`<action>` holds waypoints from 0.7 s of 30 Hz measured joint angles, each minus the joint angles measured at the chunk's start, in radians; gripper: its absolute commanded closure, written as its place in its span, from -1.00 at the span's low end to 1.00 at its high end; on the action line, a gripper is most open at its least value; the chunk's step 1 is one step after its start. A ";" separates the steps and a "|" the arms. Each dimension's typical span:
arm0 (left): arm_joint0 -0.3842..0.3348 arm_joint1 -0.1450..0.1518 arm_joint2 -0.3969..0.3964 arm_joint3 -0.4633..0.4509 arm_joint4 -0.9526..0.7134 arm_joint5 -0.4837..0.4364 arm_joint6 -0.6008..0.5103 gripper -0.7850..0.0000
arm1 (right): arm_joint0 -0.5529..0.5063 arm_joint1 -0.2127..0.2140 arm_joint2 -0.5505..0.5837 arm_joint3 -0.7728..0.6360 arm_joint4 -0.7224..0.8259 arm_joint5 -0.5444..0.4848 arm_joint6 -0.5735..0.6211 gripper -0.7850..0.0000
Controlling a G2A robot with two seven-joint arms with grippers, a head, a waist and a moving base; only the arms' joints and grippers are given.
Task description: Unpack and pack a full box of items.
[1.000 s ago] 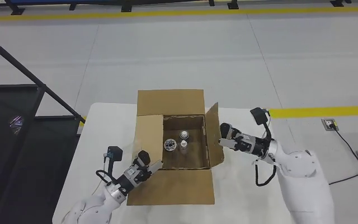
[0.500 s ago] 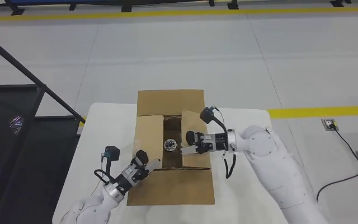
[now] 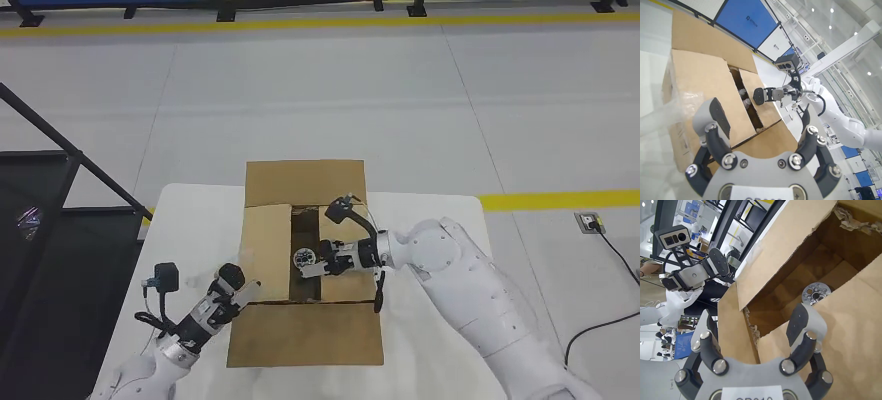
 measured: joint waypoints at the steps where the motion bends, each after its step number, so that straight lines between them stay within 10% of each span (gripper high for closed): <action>1: 0.016 0.003 -0.024 -0.005 -0.025 -0.013 -0.008 -1.00 | -0.004 0.003 0.009 -0.015 -0.016 -0.012 -0.028 -1.00; 10: 0.153 0.047 -0.230 0.081 -0.307 -0.155 -0.389 -1.00 | -0.039 0.017 0.057 -0.095 -0.128 0.013 -0.188 -1.00; 21: 0.132 0.084 -0.161 0.181 -0.500 -0.161 -0.794 -1.00 | -0.097 0.037 0.162 -0.119 -0.227 0.077 -0.447 -1.00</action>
